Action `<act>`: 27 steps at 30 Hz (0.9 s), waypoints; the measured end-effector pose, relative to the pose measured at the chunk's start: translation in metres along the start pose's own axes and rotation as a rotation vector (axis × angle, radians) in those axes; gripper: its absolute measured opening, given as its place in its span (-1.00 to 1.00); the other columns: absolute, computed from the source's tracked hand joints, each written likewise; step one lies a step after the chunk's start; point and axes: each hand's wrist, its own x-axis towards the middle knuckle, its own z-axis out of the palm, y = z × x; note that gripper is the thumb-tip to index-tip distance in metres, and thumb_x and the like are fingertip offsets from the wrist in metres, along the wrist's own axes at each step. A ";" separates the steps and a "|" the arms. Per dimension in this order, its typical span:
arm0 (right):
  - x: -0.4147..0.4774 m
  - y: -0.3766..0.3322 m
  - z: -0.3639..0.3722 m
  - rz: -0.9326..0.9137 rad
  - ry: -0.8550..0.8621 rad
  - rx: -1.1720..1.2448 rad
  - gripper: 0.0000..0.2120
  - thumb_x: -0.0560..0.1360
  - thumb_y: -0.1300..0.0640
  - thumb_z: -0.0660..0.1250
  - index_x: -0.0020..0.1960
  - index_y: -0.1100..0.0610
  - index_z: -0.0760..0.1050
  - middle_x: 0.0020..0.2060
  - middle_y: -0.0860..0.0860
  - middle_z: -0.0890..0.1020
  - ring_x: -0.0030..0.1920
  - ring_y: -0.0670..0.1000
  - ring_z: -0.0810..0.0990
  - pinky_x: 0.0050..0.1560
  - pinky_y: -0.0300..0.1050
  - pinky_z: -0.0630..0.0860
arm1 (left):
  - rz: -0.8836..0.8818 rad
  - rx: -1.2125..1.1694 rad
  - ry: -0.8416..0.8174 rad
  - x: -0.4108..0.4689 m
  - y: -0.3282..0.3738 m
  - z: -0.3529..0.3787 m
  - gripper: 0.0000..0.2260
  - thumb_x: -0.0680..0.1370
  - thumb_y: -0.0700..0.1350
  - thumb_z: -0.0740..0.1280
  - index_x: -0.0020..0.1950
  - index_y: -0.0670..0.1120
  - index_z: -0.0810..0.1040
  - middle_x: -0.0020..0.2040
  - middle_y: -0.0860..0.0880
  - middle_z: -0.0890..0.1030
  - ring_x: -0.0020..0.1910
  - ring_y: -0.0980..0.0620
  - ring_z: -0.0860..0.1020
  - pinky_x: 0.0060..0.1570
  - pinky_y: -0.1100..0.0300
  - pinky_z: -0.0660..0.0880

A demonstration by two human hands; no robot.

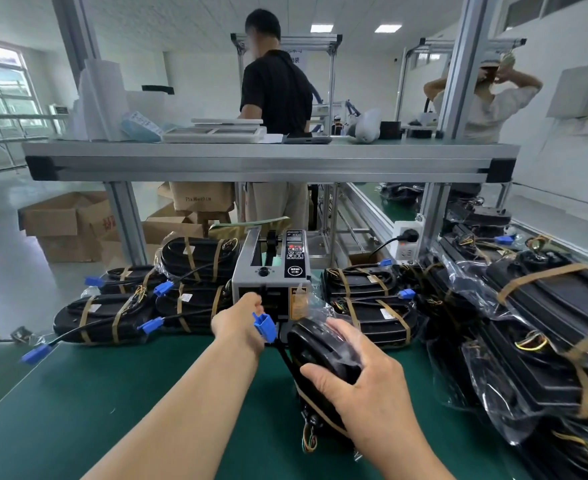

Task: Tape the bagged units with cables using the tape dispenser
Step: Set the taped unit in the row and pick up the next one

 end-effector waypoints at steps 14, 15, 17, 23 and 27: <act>-0.009 -0.001 0.010 -0.091 0.031 0.020 -0.38 0.30 0.13 0.66 0.10 -0.44 0.50 0.07 -0.44 0.61 0.04 -0.30 0.63 0.02 -0.51 0.44 | 0.605 0.657 -0.368 -0.116 0.011 -0.051 -0.89 0.41 -0.04 0.51 -0.30 0.00 0.69 0.06 0.26 0.58 0.05 0.26 0.55 0.10 0.23 0.38; -0.010 -0.001 0.010 -0.095 0.030 0.023 -0.37 0.30 0.14 0.65 0.09 -0.48 0.50 0.07 -0.44 0.61 0.04 -0.30 0.63 0.01 -0.51 0.44 | 0.613 0.680 -0.350 -0.112 0.010 -0.050 -0.89 0.43 -0.06 0.52 -0.31 0.02 0.69 0.10 0.27 0.56 0.09 0.29 0.52 0.12 0.23 0.38; -0.010 -0.002 0.010 -0.101 0.029 0.024 -0.31 0.31 0.14 0.65 0.08 -0.57 0.46 0.07 -0.46 0.60 0.04 -0.31 0.62 0.00 -0.52 0.44 | 0.637 0.738 -0.345 -0.108 0.007 -0.048 -0.87 0.43 -0.07 0.52 -0.32 0.06 0.69 0.18 0.31 0.51 0.17 0.34 0.46 0.10 0.29 0.34; -0.011 -0.004 0.011 -0.112 0.020 0.024 -0.26 0.33 0.14 0.64 0.08 -0.64 0.40 0.06 -0.51 0.57 0.05 -0.35 0.60 -0.01 -0.54 0.43 | 0.621 0.726 -0.360 -0.105 0.000 -0.043 -0.87 0.44 -0.11 0.51 -0.31 0.04 0.71 0.25 0.30 0.49 0.25 0.31 0.43 0.00 0.39 0.30; -0.011 -0.004 0.011 -0.116 0.018 0.023 -0.25 0.33 0.13 0.64 0.07 -0.65 0.38 0.05 -0.48 0.58 0.03 -0.33 0.61 -0.03 -0.51 0.46 | 0.601 0.678 -0.396 -0.105 -0.001 -0.039 -0.86 0.45 -0.17 0.50 -0.31 -0.02 0.71 0.22 0.27 0.52 0.21 0.31 0.47 0.01 0.39 0.33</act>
